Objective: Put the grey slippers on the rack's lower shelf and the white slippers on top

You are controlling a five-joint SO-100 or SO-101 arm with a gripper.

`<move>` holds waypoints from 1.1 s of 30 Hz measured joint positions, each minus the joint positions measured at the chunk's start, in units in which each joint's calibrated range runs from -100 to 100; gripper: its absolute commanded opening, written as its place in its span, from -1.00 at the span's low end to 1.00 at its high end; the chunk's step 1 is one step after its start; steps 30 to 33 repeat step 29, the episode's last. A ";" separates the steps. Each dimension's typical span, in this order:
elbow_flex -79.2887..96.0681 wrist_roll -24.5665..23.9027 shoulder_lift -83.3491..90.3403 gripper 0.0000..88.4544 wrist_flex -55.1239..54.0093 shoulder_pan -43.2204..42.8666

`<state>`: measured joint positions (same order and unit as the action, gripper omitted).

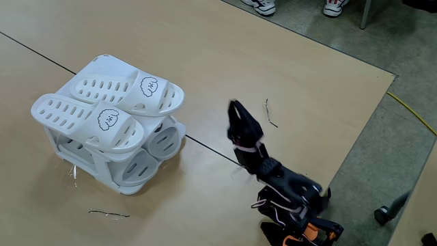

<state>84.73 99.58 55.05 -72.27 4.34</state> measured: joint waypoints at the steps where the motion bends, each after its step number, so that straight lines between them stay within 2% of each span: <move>1: 3.14 0.00 5.11 -0.98 -0.60 -0.67; 6: 10.42 0.00 23.51 -0.98 -5.41 -2.70; 11: 14.82 0.00 29.69 -0.98 -22.40 -8.69; 14: 14.82 0.00 33.98 -0.98 -26.61 -10.04; 19: 14.56 0.00 43.55 -0.98 -26.95 -10.49; 33: 14.56 0.00 43.88 -0.98 -26.95 -10.49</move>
